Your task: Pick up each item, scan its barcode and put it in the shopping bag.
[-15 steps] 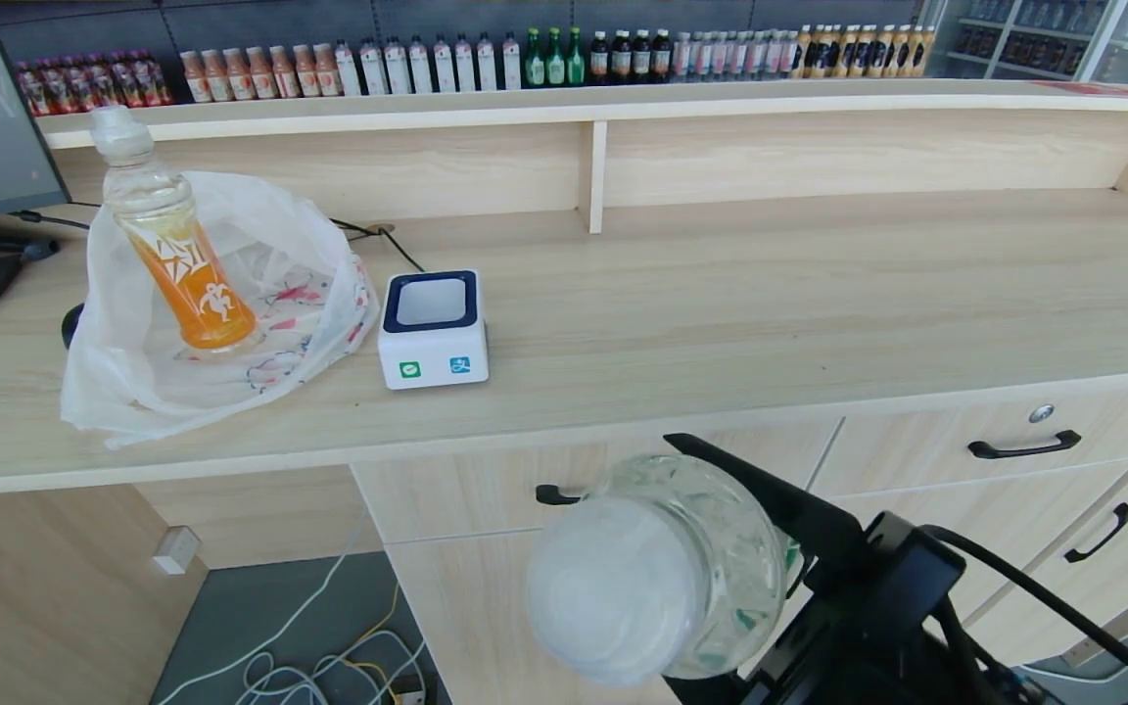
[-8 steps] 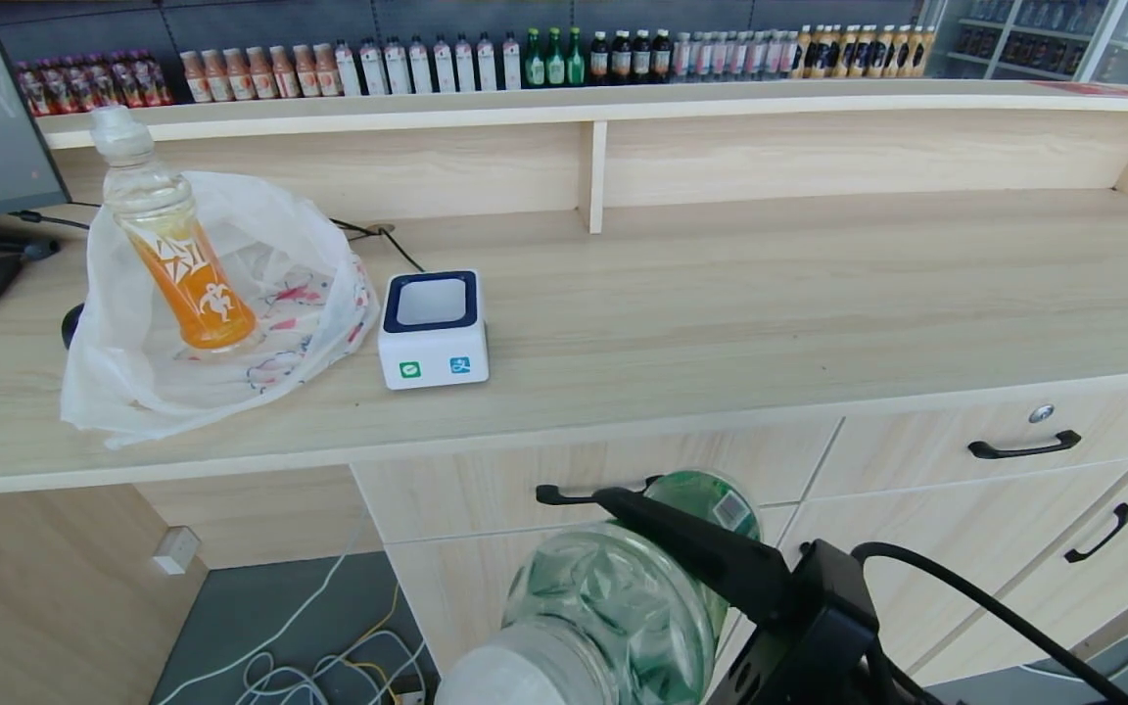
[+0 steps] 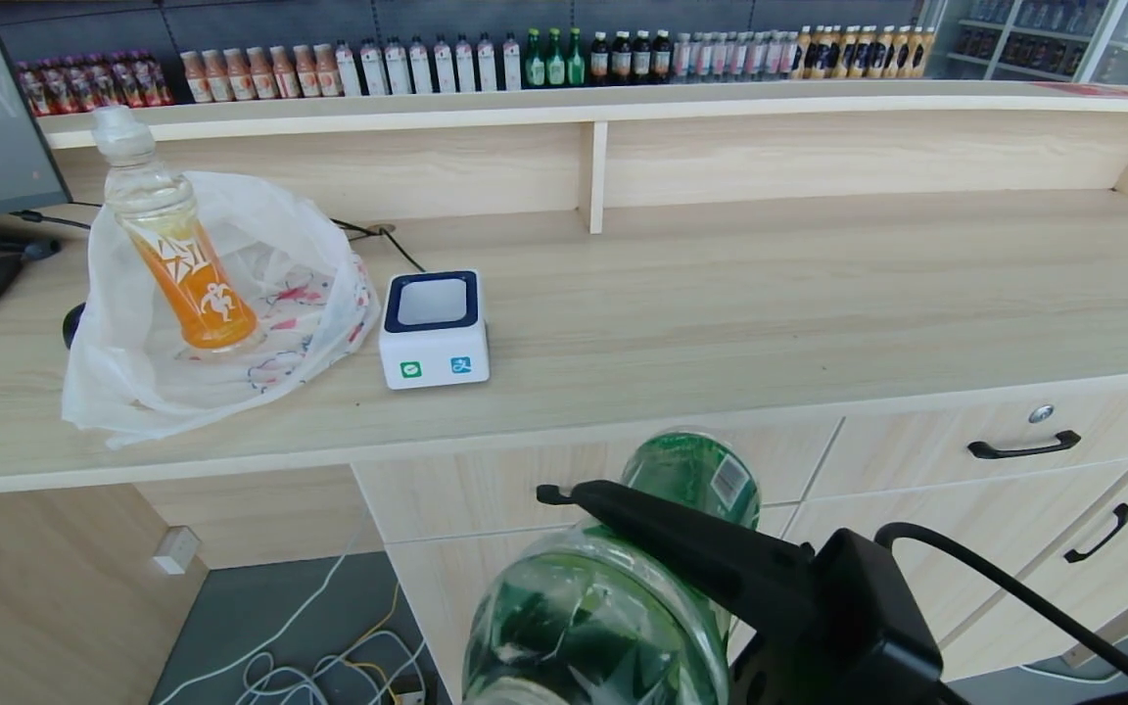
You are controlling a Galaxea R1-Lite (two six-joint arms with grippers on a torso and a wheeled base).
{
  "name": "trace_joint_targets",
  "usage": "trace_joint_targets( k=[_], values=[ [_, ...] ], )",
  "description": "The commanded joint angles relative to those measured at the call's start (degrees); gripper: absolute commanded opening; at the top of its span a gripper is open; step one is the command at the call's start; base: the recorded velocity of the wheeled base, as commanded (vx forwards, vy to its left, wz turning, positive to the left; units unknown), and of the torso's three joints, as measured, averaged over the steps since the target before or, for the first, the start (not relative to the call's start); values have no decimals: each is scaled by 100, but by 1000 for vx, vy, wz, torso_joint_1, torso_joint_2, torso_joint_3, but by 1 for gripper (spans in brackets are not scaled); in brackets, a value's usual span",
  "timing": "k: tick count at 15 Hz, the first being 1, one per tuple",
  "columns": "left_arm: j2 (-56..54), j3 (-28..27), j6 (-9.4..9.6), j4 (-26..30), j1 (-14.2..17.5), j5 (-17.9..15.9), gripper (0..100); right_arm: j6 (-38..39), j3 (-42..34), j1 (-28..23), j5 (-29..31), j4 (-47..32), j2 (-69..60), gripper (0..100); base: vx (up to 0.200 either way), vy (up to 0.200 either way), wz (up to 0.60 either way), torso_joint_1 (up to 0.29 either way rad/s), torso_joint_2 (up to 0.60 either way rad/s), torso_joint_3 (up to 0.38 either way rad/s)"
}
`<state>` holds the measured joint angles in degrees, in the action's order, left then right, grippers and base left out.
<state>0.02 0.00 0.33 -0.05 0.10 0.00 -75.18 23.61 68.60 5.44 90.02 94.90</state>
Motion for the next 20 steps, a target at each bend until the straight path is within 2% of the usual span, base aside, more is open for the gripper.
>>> trace_joint_targets(
  k=[1,5,9,20],
  values=[
    [-2,0,2,-4,-1,0,100,-58,29,13,1,-2,-33,0,0,0,0,0,0,0],
    [-2,0,2,-4,-1,0,100,-884,117,22,1,-2,-77,0,0,0,0,0,0,0],
    [-2,0,2,-4,-1,0,100,-1280,152,22,1,-2,-130,0,0,0,0,0,0,0],
    [-2,0,2,-4,-1,0,100,-1649,152,22,-16,-2,-192,0,0,0,0,0,0,0]
  ],
)
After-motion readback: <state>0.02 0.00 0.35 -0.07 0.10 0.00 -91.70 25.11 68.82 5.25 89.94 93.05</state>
